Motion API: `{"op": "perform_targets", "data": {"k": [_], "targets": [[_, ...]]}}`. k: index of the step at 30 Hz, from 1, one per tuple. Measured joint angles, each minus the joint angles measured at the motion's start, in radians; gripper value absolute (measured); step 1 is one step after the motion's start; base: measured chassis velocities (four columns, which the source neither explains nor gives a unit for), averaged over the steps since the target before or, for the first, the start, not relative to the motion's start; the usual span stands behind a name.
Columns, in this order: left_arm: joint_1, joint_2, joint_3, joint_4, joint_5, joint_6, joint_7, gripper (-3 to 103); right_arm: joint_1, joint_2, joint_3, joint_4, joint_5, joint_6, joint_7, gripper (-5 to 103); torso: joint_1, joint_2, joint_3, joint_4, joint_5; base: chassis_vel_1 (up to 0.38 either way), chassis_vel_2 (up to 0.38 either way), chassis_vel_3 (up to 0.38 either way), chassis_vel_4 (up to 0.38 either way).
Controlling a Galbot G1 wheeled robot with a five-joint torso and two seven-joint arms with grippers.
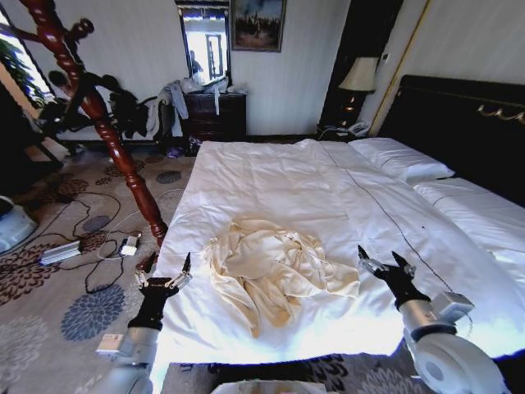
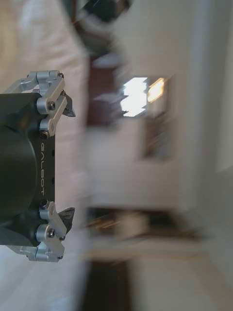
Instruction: Pick up the clothes from the bed and hang them on the clothes hanger.
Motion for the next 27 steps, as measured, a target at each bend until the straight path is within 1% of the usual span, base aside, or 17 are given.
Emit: {"op": "perform_targets", "data": {"k": [2, 3, 5, 6, 8, 10, 11, 12, 13, 14, 15, 17, 18, 21, 25, 26, 27], "targets": [[0.002, 0.020, -0.019, -0.026, -0.054, 0.024, -0.006, 100, 0.010, 0.007, 0.023, -0.023, -0.097, 0.136, -0.103, 100, 0.000, 0.000, 0.000, 0.0001, 0.0000, 0.000, 0.000, 0.000, 0.000], [0.005, 0.026, -0.022, -0.029, -0.060, 0.027, -0.005, 100, 0.010, 0.019, 0.028, -0.028, -0.133, 0.184, -0.138, 100, 0.000, 0.000, 0.000, 0.0001, -0.0002, 0.000, 0.000, 0.000, 0.000], [0.006, 0.027, -0.020, -0.027, -0.054, 0.027, -0.003, 100, 0.008, 0.025, 0.027, -0.028, -0.139, 0.193, -0.143, 100, 0.000, 0.000, 0.000, 0.0001, 0.0000, 0.000, 0.000, 0.000, 0.000], [0.006, 0.027, -0.012, -0.013, -0.036, 0.020, -0.001, 100, 0.002, 0.039, 0.018, -0.026, -0.143, 0.196, -0.139, 100, 0.000, 0.000, 0.000, 0.0002, -0.0001, 0.000, 0.000, 0.000, 0.000], [-0.004, 0.020, 0.012, 0.042, 0.018, 0.003, 0.005, 100, -0.002, 0.076, -0.011, -0.037, -0.155, 0.185, -0.114, 100, 0.000, 0.000, 0.000, 0.0000, -0.0003, 0.000, 0.000, 0.000, 0.000], [-0.007, 0.019, 0.015, 0.051, 0.025, 0.000, 0.005, 100, -0.002, 0.081, -0.016, -0.042, -0.161, 0.181, -0.110, 100, 0.000, 0.000, 0.000, 0.0000, -0.0003, 0.000, 0.000, 0.000, 0.000], [-0.013, 0.017, 0.021, 0.066, 0.036, -0.003, 0.005, 100, -0.001, 0.098, -0.026, -0.051, -0.178, 0.168, -0.096, 100, 0.000, 0.000, 0.000, 0.0000, -0.0003, 0.000, 0.000, 0.000, 0.000], [-0.020, 0.016, 0.021, 0.069, 0.040, -0.003, 0.005, 100, -0.002, 0.114, -0.042, -0.052, -0.188, 0.126, -0.057, 100, 0.000, 0.000, 0.000, -0.0001, -0.0002, 0.000, 0.000, 0.000, 0.000], [-0.020, 0.018, 0.017, 0.061, 0.036, 0.002, 0.004, 100, -0.004, 0.116, -0.050, -0.045, -0.176, 0.102, -0.032, 100, 0.000, 0.000, 0.000, 0.0000, -0.0002, 0.000, 0.000, 0.000, 0.000], [-0.020, 0.018, 0.017, 0.061, 0.036, 0.002, 0.004, 100, -0.004, 0.116, -0.050, -0.045, -0.176, 0.102, -0.032, 100, 0.000, 0.000, 0.000, 0.0000, -0.0002, 0.000, 0.000, 0.000, 0.000], [-0.017, 0.022, 0.005, 0.038, 0.020, 0.010, 0.003, 100, -0.006, 0.115, -0.066, -0.022, -0.134, 0.060, 0.026, 100, 0.000, 0.000, 0.000, -0.0001, -0.0001, 0.000, 0.000, 0.000, 0.000], [-0.006, 0.022, -0.022, -0.006, -0.017, 0.024, 0.003, 100, -0.004, 0.108, -0.081, 0.023, -0.046, 0.005, 0.116, 100, 0.000, 0.000, 0.000, 0.0000, -0.0002, 0.000, 0.000, 0.000, 0.000], [-0.002, 0.017, -0.030, -0.015, -0.025, 0.024, 0.003, 100, -0.003, 0.102, -0.081, 0.036, -0.018, -0.008, 0.137, 100, 0.000, 0.000, 0.000, 0.0002, -0.0001, 0.000, 0.000, 0.000, 0.000], [0.002, 0.002, -0.035, -0.012, -0.025, 0.021, 0.007, 100, -0.002, 0.093, -0.081, 0.042, -0.009, -0.020, 0.150, 100, 0.000, 0.000, 0.000, 0.0005, -0.0002, 0.000, 0.000, 0.000, 0.000], [-0.005, -0.023, -0.028, 0.022, 0.005, 0.003, 0.014, 100, 0.003, 0.074, -0.087, 0.020, -0.037, -0.010, 0.123, 100, 0.000, 0.000, 0.000, 0.0000, -0.0002, 0.000, 0.000, 0.000, 0.000], [-0.010, -0.028, -0.029, 0.031, 0.012, 0.001, 0.015, 100, 0.004, 0.063, -0.095, 0.014, -0.042, -0.001, 0.103, 100, 0.000, 0.000, 0.000, 0.0001, -0.0001, 0.000, 0.000, 0.000, 0.000], [-0.016, -0.030, -0.037, 0.055, 0.025, -0.001, 0.015, 100, 0.006, 0.029, -0.115, -0.006, -0.033, 0.046, 0.035, 100, 0.000, 0.000, 0.000, -0.0001, -0.0001, 0.000, 0.000, 0.000, 0.000]]}}
